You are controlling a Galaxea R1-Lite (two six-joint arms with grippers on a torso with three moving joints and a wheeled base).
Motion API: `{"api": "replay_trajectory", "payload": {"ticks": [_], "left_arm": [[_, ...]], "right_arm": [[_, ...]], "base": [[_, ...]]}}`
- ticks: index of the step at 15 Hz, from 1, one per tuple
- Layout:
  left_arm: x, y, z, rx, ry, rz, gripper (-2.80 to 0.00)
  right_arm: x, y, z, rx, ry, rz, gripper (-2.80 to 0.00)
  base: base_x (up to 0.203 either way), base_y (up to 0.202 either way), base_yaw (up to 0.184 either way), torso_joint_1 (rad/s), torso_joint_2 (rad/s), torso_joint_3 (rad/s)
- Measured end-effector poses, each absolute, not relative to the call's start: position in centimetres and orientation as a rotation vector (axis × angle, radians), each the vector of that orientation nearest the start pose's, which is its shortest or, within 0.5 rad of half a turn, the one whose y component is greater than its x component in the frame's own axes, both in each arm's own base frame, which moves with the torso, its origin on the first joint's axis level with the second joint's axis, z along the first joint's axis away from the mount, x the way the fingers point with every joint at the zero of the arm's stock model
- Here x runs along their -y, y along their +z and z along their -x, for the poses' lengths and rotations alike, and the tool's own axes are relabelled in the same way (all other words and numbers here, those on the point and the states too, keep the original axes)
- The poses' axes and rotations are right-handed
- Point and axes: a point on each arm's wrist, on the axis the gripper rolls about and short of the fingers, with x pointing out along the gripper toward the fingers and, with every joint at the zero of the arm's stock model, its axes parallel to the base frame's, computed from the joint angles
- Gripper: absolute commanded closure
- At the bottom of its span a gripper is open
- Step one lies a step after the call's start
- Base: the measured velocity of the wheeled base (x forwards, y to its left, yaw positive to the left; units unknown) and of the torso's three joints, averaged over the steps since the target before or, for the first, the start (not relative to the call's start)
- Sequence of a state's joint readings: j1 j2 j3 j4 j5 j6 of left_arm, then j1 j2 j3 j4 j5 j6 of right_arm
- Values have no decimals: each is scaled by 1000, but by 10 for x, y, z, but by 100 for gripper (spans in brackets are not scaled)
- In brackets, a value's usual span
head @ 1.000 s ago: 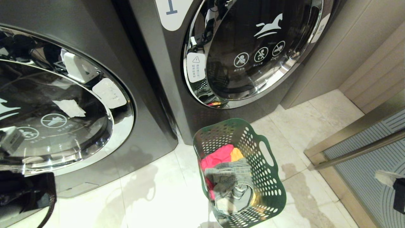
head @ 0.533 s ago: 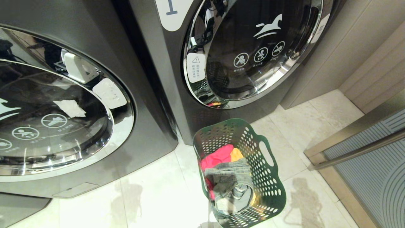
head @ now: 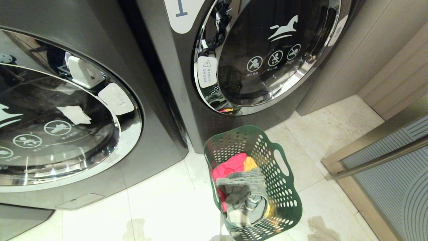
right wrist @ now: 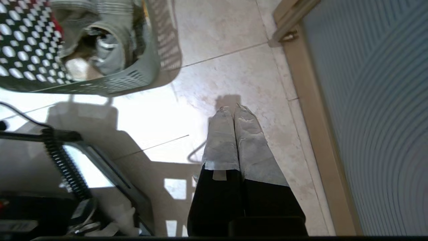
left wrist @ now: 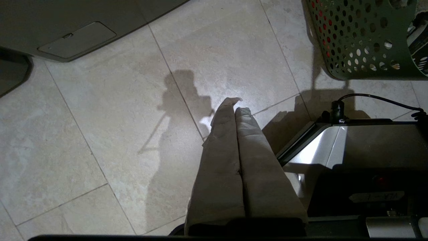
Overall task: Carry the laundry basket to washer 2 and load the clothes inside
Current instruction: Open the lid of the washing machine
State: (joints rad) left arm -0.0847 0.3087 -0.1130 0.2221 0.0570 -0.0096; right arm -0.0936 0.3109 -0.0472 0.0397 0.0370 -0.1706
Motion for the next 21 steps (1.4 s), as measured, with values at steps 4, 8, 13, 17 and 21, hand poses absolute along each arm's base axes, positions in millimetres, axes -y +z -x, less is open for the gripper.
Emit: {"api": "replay_trajectory", "payload": {"ticks": [4, 8, 13, 17, 21], "left_arm": [[0, 86, 6, -437, 146, 13, 0], [3, 84, 9, -441, 100, -72, 0], [3, 84, 8, -450, 28, -119, 0], [3, 84, 9, -436, 19, -110, 0], [2, 84, 8, -457, 10, -87, 0]], "right_arm": [[-1, 81, 2, -302, -36, 149, 0], [0, 80, 2, -299, -86, 72, 0], [0, 80, 3, -319, -81, 110, 0], [-1, 81, 1, -265, -44, 133, 0], [-1, 80, 1, -271, -33, 142, 0]], "base": [[0, 0, 0, 0, 0, 0], [0, 0, 0, 0, 0, 0], [0, 0, 0, 0, 0, 0], [0, 0, 0, 0, 0, 0], [0, 0, 0, 0, 0, 0]]}}
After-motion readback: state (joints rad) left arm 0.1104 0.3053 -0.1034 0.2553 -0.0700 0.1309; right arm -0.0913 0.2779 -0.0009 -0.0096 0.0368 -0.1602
